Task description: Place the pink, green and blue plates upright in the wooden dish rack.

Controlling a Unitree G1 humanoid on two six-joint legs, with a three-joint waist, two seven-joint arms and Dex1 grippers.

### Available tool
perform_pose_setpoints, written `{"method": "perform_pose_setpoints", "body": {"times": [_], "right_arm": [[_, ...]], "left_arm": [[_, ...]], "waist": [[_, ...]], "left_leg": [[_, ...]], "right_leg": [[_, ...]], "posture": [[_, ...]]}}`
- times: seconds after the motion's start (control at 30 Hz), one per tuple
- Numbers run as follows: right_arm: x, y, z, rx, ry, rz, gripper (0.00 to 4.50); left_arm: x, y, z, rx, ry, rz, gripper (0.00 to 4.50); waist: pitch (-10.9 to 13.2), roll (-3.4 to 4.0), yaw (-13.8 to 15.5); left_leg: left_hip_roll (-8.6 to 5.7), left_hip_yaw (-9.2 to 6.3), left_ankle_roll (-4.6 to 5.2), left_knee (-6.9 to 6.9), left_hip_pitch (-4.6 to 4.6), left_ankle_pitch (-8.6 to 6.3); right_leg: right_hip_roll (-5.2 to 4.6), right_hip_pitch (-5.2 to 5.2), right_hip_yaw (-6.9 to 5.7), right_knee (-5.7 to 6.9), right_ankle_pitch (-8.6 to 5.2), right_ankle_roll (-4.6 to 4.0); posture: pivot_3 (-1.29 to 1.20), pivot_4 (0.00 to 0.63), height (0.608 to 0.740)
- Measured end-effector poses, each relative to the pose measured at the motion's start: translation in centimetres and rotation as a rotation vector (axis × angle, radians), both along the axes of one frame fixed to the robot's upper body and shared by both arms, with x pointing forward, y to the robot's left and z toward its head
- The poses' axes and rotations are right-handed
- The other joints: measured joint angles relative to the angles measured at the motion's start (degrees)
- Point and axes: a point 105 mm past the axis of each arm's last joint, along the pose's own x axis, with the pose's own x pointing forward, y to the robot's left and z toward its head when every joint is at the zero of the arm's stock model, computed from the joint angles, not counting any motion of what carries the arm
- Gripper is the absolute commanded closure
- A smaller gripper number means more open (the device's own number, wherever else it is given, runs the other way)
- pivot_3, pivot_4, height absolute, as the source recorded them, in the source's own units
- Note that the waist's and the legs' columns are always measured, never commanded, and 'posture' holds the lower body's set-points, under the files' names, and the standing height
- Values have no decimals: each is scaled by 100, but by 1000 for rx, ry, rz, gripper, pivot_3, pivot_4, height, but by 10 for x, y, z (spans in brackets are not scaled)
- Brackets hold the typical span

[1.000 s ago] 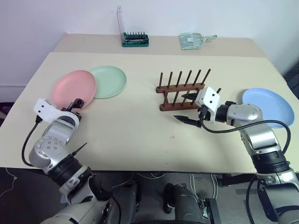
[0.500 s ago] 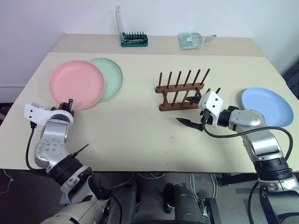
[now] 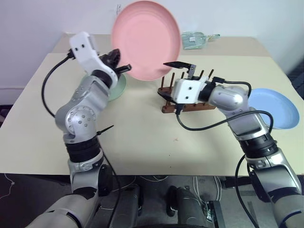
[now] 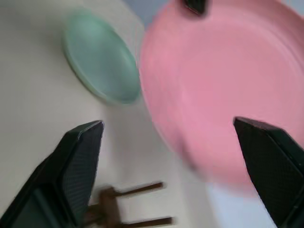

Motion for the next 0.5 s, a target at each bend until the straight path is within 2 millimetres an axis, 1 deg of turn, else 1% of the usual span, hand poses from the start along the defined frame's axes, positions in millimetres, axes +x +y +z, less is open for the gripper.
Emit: {"method": "perform_pose_setpoints", "body": {"times": [0.07, 0.2, 0.3, 0.43, 0.47, 0.5], "right_arm": [[6, -2, 1, -52, -97, -25, 9], [9, -4, -6, -127, -175, -34, 9], [11, -5, -10, -147, -194, -41, 916], [13, -7, -11, -138, -207, -47, 2930], [13, -8, -10, -136, -213, -48, 3361], [13, -8, -10, -135, -218, -49, 3909]], "left_arm": [[1, -7, 1, 7, 8, -25, 4492], [0, -18, -3, -36, 38, -80, 4492], [-1, -22, -5, -46, 53, -104, 4500], [-2, -21, -6, -81, 72, -115, 4500], [-2, -21, -7, -81, 77, -115, 4500], [-2, -20, -7, -85, 81, -114, 4500]], "waist": [[0, 0, -2], [1, -2, -3], [1, -2, -2], [1, -2, -5], [1, -2, -4], [1, -2, -4]], "left_leg": [[1, 2, -3, 0, 1, 2], [4, 1, 10, 1, 2, -6], [8, 0, 11, 2, 4, -6], [14, -1, 10, 2, 5, -5], [14, -1, 10, 2, 5, -5], [14, -1, 10, 2, 5, -5]], "right_leg": [[2, 0, 2, 0, 0, 0], [5, 0, 4, 0, 1, 2], [11, 1, 6, 1, 2, 2], [18, 1, 8, 1, 3, 1], [18, 1, 8, 1, 3, 0], [18, 1, 8, 1, 3, 0]], "posture": [[0, 150, 730], [0, 150, 730], [0, 150, 730], [0, 150, 730], [0, 150, 730], [0, 150, 730]]}}
